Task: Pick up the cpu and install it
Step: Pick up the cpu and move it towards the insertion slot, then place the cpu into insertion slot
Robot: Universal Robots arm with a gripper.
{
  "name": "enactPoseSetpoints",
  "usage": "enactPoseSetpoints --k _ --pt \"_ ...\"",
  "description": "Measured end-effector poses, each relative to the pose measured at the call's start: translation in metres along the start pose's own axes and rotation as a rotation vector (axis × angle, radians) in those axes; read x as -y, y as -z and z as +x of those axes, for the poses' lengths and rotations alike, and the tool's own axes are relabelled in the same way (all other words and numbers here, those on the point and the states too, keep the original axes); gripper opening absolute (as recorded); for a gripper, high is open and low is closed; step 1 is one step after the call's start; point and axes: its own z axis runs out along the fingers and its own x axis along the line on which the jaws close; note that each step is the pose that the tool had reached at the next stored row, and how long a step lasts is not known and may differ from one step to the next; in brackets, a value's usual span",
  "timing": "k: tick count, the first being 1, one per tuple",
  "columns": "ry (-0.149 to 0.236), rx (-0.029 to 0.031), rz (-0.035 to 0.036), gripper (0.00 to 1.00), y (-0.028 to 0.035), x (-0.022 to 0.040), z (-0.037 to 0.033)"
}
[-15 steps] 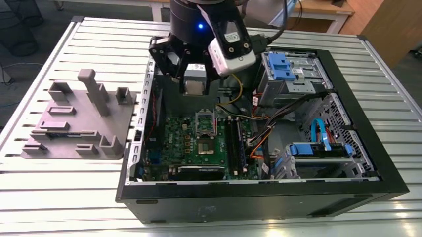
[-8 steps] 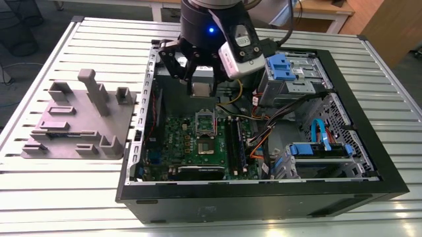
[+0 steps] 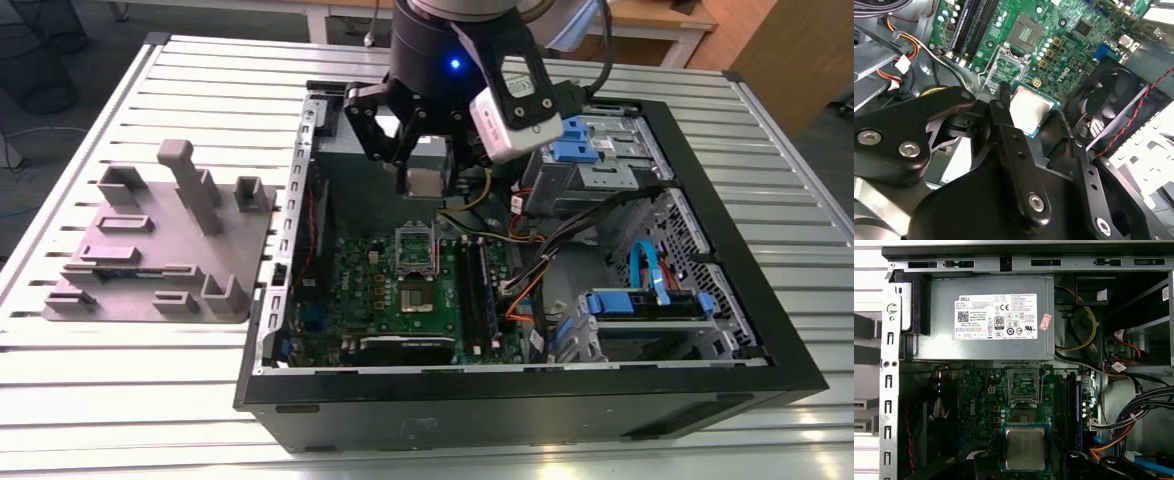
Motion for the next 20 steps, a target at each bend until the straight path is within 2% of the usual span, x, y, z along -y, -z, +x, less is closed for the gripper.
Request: enactPoseSetpoints --k 20 --pt "0.0 0.0001 -0.0002 0.47 -0.0009 -0.0001 -0.0007"
